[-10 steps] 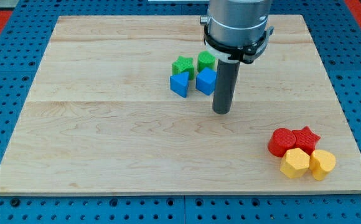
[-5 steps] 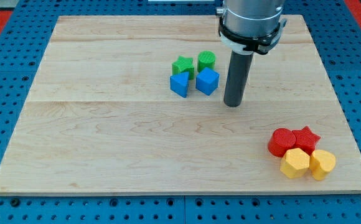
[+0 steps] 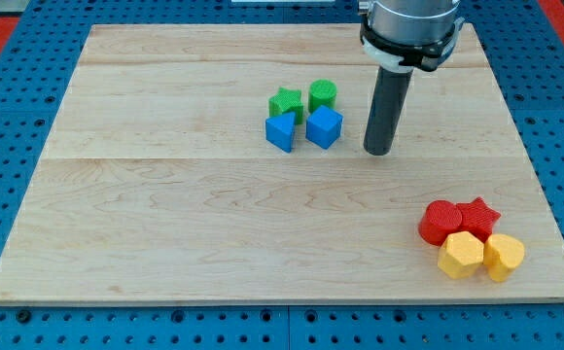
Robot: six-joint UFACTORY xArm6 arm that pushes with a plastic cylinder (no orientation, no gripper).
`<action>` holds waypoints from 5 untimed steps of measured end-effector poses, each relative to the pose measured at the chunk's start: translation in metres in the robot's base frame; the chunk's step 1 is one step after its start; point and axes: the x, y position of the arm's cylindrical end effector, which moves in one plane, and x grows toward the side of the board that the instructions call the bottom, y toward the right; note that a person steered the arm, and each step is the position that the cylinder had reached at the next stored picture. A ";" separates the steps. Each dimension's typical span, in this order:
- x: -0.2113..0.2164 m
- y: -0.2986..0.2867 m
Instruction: Slide green circle slightly left and up
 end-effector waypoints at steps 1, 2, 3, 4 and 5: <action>-0.031 0.039; -0.080 0.040; -0.095 -0.006; -0.073 -0.043; -0.084 -0.100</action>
